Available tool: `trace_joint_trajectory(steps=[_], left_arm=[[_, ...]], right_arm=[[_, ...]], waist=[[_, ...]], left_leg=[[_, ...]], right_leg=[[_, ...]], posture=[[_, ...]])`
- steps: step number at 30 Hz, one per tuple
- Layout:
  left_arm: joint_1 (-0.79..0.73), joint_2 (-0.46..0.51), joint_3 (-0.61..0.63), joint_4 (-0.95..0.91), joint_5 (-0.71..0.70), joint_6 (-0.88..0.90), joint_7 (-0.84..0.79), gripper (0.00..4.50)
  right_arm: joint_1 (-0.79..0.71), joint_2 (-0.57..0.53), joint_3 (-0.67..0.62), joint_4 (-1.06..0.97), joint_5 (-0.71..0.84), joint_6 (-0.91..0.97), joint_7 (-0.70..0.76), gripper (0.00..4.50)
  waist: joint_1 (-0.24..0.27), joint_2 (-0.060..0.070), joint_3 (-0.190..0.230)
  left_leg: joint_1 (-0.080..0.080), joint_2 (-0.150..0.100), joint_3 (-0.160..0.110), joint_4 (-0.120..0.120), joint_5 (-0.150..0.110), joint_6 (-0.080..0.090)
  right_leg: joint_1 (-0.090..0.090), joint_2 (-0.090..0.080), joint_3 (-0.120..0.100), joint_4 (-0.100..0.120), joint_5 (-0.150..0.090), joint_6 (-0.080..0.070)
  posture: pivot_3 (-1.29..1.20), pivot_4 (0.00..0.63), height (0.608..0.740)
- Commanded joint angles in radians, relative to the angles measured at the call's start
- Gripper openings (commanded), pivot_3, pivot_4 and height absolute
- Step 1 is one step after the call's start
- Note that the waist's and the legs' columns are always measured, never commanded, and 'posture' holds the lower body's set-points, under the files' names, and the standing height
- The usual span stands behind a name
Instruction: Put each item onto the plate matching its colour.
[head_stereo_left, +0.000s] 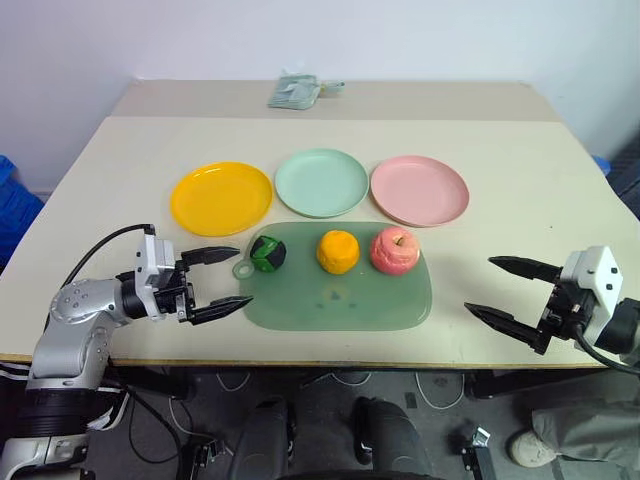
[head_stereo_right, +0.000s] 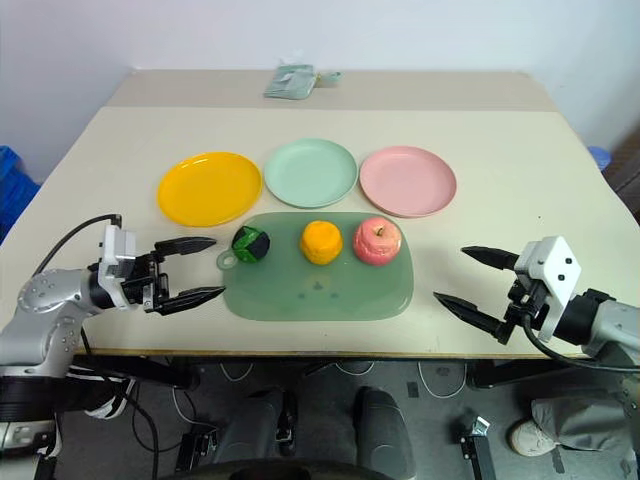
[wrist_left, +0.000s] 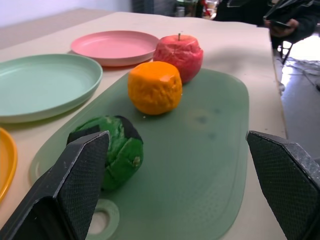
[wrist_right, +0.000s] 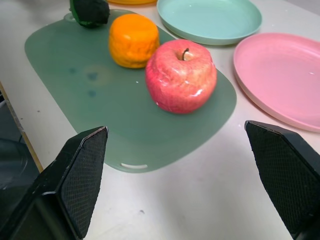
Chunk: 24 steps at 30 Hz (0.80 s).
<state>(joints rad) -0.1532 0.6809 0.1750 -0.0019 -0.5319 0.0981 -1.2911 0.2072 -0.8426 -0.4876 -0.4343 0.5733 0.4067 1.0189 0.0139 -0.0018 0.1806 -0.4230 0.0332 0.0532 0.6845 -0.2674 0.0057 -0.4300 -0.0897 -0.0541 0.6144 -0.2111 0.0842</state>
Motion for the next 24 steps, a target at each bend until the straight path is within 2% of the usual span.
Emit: trace_joint_trajectory(steps=[1,7,18,24], left_arm=[[-0.030,0.022,0.027,0.010,-0.004,-0.019,-0.002,4.50],[-0.076,0.042,0.041,0.074,-0.005,-0.033,-0.007,4.50],[-0.125,0.085,0.111,0.171,-0.031,0.001,0.023,4.50],[-0.176,0.024,0.059,0.158,0.017,-0.003,0.093,4.50]], right_arm=[[-0.035,0.001,0.008,-0.031,0.016,-0.008,-0.015,4.46],[-0.083,0.000,0.042,-0.036,0.016,-0.001,-0.032,4.46],[-0.311,0.025,0.200,-0.034,0.047,0.042,-0.082,4.46],[-0.394,0.064,0.249,-0.059,0.078,0.066,-0.119,4.46]], waist=[[-0.001,0.000,0.000],[-0.001,0.000,0.000],[-0.001,0.000,0.000],[0.001,0.000,0.000]], left_leg=[[0.000,0.000,0.000,0.000,0.000,0.000],[0.000,-0.001,0.000,0.000,0.000,0.000],[0.000,-0.001,0.001,-0.001,0.000,0.000],[-0.001,-0.001,0.001,0.000,0.000,0.000]], right_leg=[[0.000,0.000,0.000,0.000,0.000,0.000],[0.000,0.000,0.000,0.000,0.000,0.000],[-0.001,0.000,0.000,0.000,0.000,0.000],[0.000,-0.002,0.000,0.000,0.000,0.000]], posture=[[0.00,0.150,0.740],[0.00,0.150,0.740],[0.00,0.150,0.740],[0.00,0.150,0.740]])
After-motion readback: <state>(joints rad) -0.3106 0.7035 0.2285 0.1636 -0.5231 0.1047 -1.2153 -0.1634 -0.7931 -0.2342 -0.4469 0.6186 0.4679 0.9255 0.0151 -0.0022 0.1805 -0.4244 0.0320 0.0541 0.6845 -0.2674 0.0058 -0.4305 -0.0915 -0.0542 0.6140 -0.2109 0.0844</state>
